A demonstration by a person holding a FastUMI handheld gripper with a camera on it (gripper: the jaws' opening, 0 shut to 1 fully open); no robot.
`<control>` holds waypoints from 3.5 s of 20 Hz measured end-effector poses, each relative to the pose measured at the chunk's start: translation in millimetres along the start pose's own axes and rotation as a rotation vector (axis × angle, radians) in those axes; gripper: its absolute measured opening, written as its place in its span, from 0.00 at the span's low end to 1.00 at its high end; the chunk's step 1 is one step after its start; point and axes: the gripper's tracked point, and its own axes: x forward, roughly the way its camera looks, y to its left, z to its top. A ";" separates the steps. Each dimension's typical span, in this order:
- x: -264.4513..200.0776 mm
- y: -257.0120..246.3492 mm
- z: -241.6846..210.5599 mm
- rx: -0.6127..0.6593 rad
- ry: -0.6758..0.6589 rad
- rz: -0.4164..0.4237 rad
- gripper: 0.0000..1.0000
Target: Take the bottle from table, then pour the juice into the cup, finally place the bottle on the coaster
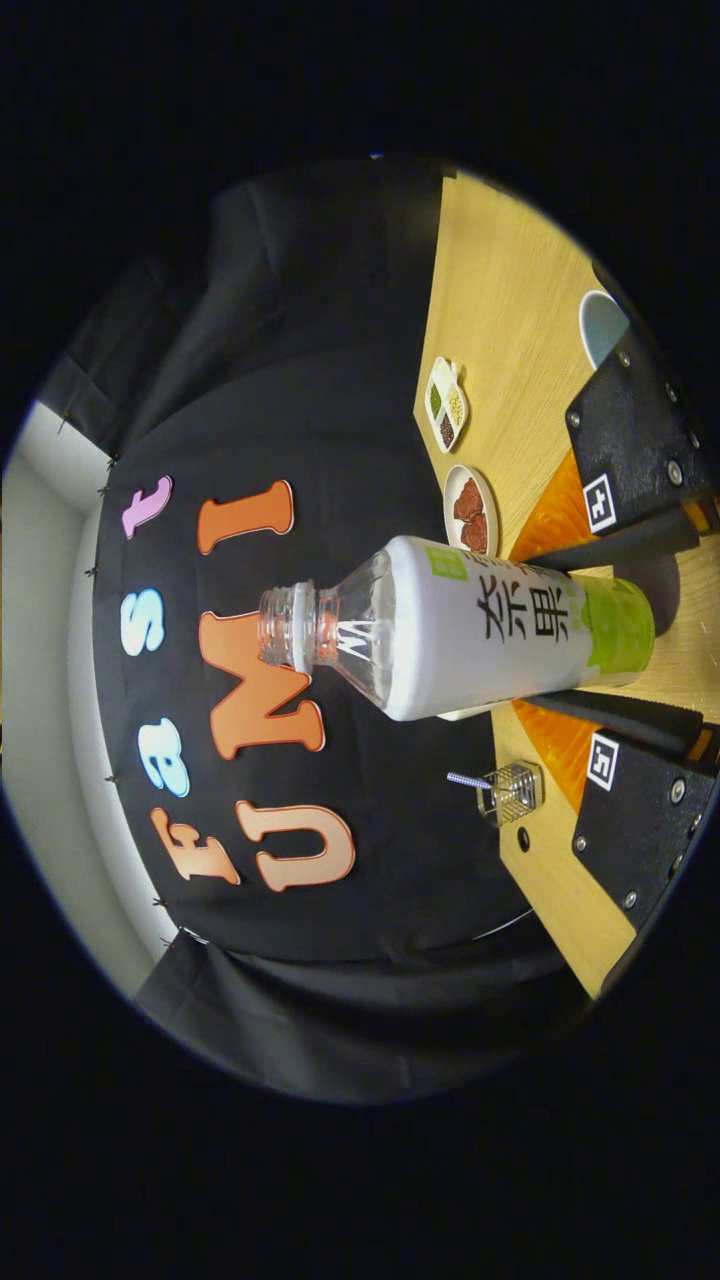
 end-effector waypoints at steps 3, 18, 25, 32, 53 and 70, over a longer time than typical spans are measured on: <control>5.2 -6.7 -13.0 -0.073 0.020 -0.013 0.58; 24.7 -22.6 -72.4 -0.226 0.158 -0.041 0.65; 6.2 -25.8 -51.7 -0.124 0.137 -0.060 0.95; -38.3 -13.0 21.0 -0.072 0.024 -0.047 0.97; -240.0 129.1 193.1 -0.105 -0.170 0.248 0.97; -235.7 140.9 200.9 -0.074 -0.181 0.249 0.97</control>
